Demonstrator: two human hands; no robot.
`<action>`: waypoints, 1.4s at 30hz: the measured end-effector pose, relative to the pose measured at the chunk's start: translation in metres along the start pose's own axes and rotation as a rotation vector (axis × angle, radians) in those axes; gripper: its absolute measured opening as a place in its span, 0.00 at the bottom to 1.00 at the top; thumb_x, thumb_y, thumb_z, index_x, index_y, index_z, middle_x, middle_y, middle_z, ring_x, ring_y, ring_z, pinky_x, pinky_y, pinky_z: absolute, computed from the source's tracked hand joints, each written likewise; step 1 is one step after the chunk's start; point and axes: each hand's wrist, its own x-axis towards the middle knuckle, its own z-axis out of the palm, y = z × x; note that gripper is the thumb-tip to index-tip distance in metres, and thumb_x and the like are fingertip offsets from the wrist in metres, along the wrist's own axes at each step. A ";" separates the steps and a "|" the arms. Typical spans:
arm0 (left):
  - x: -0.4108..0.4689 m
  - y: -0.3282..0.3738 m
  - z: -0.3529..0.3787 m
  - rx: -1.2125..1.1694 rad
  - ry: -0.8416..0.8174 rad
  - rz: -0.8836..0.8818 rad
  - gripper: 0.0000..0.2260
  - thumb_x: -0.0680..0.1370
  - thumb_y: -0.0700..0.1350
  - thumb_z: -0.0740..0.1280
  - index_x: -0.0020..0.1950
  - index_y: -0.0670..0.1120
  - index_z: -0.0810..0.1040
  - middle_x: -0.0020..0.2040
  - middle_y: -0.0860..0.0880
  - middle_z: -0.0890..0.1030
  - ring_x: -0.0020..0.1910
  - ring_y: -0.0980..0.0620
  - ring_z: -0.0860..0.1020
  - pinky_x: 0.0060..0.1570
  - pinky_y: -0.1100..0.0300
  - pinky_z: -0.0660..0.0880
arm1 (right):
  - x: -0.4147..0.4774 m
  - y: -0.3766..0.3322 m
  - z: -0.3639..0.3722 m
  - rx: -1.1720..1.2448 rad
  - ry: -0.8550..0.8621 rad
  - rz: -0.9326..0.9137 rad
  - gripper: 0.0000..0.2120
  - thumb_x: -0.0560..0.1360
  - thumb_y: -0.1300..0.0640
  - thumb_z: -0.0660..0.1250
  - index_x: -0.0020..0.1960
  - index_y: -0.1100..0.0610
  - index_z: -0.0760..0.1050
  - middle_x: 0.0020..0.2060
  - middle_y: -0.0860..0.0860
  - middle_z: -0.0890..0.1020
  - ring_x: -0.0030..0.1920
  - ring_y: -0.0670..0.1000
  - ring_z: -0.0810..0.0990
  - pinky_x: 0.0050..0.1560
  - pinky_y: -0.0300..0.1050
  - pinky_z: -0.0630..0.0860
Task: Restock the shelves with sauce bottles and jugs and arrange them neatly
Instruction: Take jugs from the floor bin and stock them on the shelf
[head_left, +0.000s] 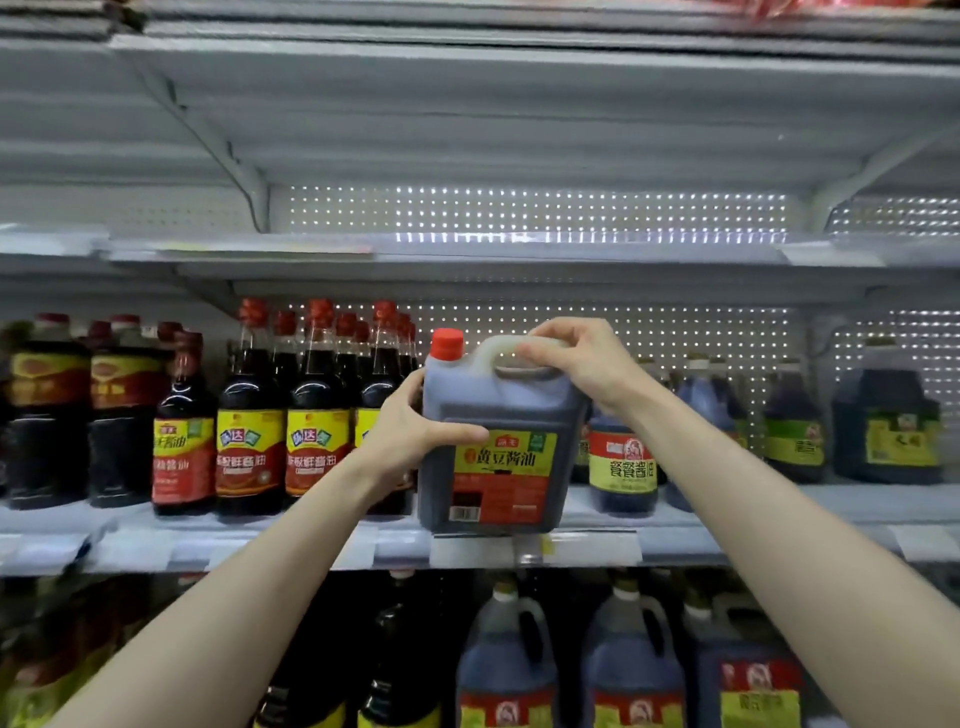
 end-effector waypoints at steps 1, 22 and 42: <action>0.006 -0.004 -0.003 -0.013 -0.005 0.007 0.33 0.58 0.39 0.81 0.61 0.49 0.74 0.52 0.51 0.83 0.50 0.55 0.82 0.45 0.62 0.79 | 0.005 0.001 0.003 -0.008 0.015 0.000 0.03 0.74 0.54 0.72 0.42 0.52 0.82 0.41 0.48 0.83 0.45 0.49 0.79 0.50 0.45 0.74; 0.075 -0.056 0.017 -0.154 -0.014 -0.096 0.32 0.56 0.44 0.81 0.58 0.49 0.77 0.49 0.49 0.85 0.50 0.46 0.83 0.50 0.50 0.80 | 0.068 0.061 0.002 -0.055 0.040 0.054 0.05 0.72 0.52 0.74 0.42 0.53 0.82 0.38 0.47 0.82 0.41 0.46 0.77 0.45 0.41 0.72; 0.092 -0.101 0.016 -0.270 -0.003 -0.179 0.29 0.63 0.48 0.77 0.63 0.49 0.75 0.48 0.44 0.85 0.47 0.43 0.84 0.48 0.46 0.80 | 0.091 0.109 0.031 -0.032 0.070 0.147 0.11 0.78 0.53 0.68 0.58 0.55 0.77 0.52 0.50 0.82 0.51 0.49 0.79 0.56 0.45 0.74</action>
